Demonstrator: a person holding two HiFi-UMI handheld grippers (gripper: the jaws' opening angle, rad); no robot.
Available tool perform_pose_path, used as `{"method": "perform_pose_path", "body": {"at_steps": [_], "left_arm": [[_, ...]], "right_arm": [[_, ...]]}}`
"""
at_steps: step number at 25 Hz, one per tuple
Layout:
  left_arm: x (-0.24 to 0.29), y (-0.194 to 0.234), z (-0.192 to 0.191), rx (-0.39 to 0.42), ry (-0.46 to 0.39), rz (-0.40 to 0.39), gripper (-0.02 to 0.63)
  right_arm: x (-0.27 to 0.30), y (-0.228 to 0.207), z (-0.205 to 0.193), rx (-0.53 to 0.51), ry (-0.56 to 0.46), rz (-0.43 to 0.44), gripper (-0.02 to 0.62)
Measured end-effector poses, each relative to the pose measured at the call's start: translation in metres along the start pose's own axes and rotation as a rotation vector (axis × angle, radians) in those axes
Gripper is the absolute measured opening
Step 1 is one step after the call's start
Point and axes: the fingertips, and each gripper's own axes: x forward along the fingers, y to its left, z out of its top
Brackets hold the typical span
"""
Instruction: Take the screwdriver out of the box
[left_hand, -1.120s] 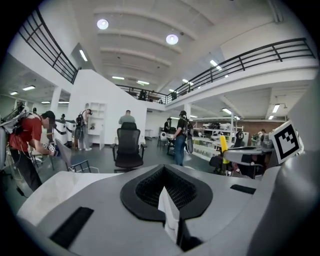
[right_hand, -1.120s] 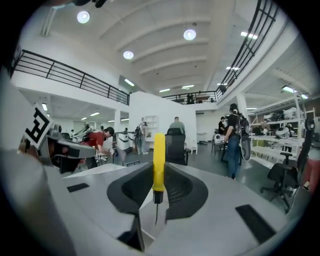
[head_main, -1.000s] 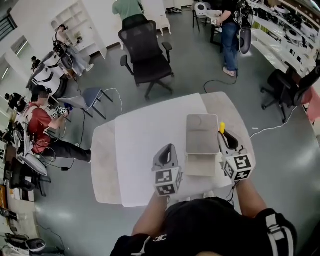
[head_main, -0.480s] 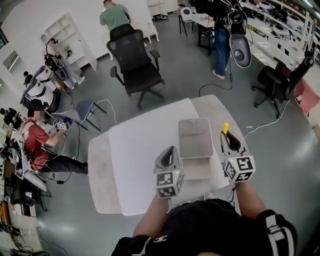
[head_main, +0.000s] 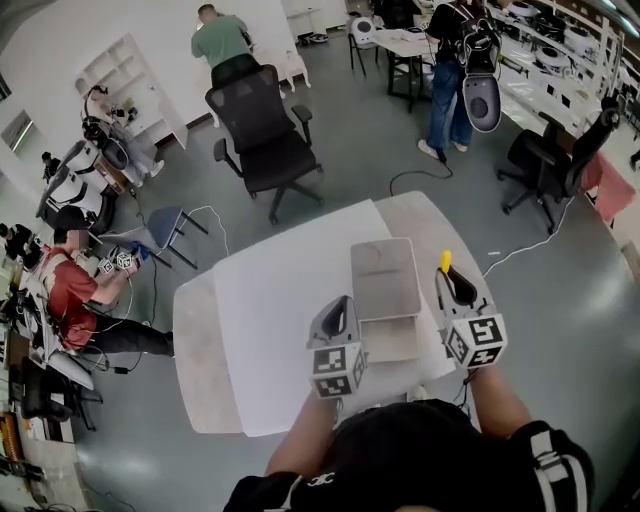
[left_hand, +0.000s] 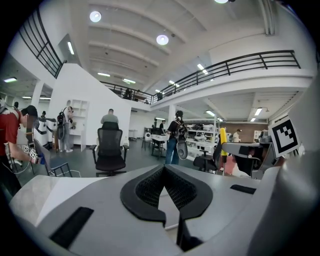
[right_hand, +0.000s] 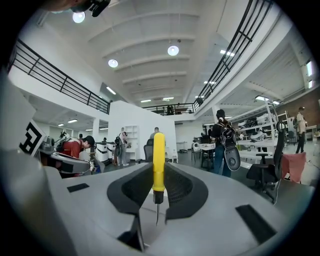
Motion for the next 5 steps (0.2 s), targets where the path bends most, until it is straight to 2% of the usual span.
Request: {"method": "perform_pose_path", "body": {"at_steps": [5], "left_arm": [[0.0024, 0.0004, -0.0041, 0.002, 0.0, -0.004, 0.014]], "right_arm": [[0.0008, 0.0025, -0.0058, 0.0, 0.001, 0.007, 0.066]]}}
